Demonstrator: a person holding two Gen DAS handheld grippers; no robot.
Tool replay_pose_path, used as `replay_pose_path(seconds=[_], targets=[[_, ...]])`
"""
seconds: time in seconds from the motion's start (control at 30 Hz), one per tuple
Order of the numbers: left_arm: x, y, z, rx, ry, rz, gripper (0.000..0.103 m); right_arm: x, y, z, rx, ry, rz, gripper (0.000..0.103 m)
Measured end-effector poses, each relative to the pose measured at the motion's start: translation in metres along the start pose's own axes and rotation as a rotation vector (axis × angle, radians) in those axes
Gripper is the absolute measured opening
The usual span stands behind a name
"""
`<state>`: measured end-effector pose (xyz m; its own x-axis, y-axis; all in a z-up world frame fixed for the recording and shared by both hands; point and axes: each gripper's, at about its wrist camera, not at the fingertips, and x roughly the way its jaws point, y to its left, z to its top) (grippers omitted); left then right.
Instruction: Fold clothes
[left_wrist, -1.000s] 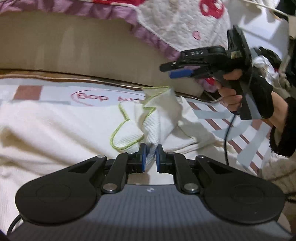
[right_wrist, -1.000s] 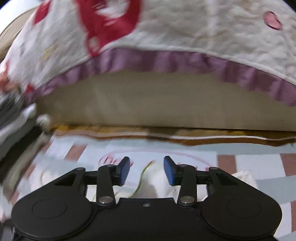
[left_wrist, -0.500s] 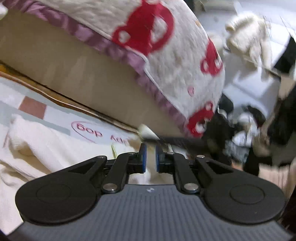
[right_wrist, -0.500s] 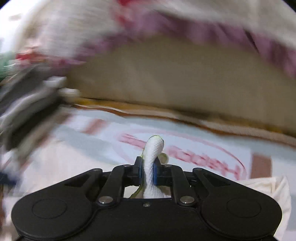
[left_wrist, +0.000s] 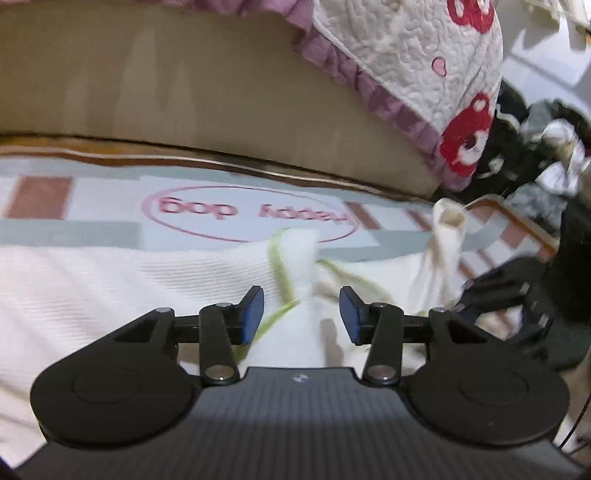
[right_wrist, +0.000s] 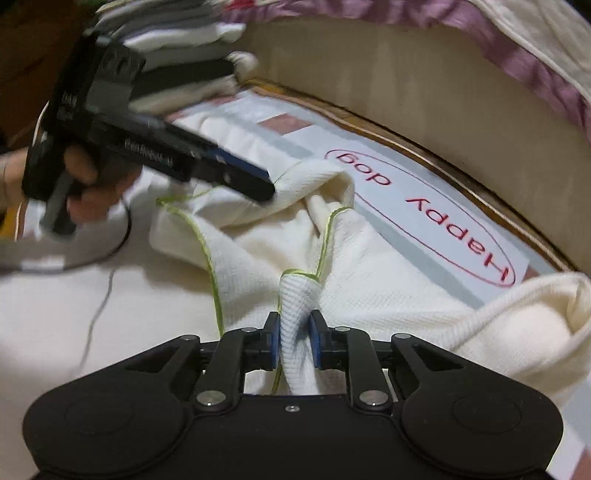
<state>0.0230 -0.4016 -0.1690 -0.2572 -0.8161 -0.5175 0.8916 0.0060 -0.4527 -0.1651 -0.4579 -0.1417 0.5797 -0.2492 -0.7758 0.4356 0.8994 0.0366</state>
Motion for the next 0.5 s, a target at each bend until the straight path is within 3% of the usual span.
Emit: replay_pose_path(seconds=[0.03,0.07,0.1,0.23,0.37,0.5], targets=[[0.003,-0.005,0.001,0.011,-0.002,-0.019,0.038,0.0,0.002,0.0,0.026,-0.016,0.006,0.03],[0.006,-0.011,0.001,0.026,-0.003,-0.037,0.009,0.001,0.003,0.0,0.051,-0.032,0.013,0.036],[0.008,-0.016,0.002,0.041,-0.005,-0.055,0.002,-0.002,0.006,0.0,0.071,-0.048,0.022,0.038],[-0.013,-0.057,-0.003,0.291,-0.077,-0.046,0.002,-0.004,0.011,0.001,0.11,-0.086,0.055,0.04],[-0.015,-0.074,-0.018,0.418,0.047,-0.068,0.002,-0.012,-0.013,0.003,0.268,-0.128,0.121,0.042],[-0.019,-0.074,-0.035,0.436,0.12,-0.018,0.002,-0.02,-0.036,0.005,0.426,-0.171,0.187,0.042]])
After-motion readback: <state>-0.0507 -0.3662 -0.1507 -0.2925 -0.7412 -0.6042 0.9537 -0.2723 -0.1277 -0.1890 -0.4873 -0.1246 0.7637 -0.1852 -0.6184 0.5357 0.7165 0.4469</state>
